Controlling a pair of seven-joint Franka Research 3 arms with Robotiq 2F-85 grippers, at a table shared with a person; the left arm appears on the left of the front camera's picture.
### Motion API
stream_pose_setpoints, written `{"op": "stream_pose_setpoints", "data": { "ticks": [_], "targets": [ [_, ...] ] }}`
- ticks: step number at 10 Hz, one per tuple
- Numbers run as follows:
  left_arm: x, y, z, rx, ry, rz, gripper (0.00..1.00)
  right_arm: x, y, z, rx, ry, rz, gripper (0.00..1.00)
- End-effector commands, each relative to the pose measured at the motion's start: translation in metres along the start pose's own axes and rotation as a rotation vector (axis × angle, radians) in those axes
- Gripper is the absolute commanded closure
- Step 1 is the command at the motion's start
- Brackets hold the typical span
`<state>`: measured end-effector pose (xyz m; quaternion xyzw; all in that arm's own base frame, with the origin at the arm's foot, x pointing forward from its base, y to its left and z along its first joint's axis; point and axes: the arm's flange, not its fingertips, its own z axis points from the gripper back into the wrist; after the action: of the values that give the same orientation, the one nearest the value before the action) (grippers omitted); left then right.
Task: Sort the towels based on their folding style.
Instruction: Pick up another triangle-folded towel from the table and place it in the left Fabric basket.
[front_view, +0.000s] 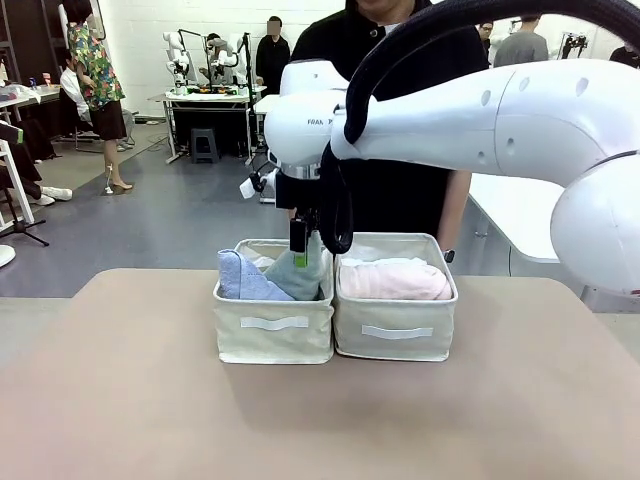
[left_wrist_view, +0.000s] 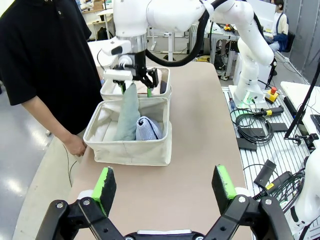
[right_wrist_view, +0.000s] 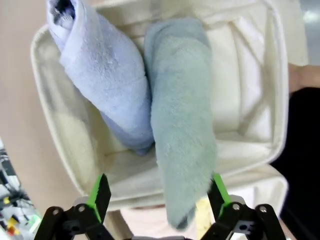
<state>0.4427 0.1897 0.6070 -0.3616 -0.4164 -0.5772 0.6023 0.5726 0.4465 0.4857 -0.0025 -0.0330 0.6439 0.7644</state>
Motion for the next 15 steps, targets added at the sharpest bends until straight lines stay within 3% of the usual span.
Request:
{"op": "stream_pose_setpoints", "data": {
  "ticks": [1,5,7,9,12,15],
  "targets": [
    [0.000,-0.002,0.000,0.000,-0.012,-0.023,0.00,-0.011,0.015,0.035,-0.095,-0.029,-0.043,0.00],
    [0.000,-0.002,0.000,0.000,-0.012,-0.023,0.00,-0.019,0.025,0.046,-0.115,-0.024,-0.062,0.00],
    [0.000,-0.002,0.000,0.000,-0.012,-0.023,0.00,-0.036,0.039,0.057,-0.096,0.062,-0.160,0.00],
    [0.000,-0.002,0.000,0.000,-0.012,-0.023,0.00,-0.098,0.066,0.082,-0.115,0.083,-0.265,0.00],
    [0.000,-0.002,0.000,0.000,-0.012,-0.023,0.00,-0.243,0.116,0.124,-0.155,0.032,-0.540,0.00],
    [0.000,-0.002,0.000,0.000,-0.012,-0.023,0.00,-0.320,0.140,0.137,-0.144,-0.036,-0.649,0.00]
  ]
}}
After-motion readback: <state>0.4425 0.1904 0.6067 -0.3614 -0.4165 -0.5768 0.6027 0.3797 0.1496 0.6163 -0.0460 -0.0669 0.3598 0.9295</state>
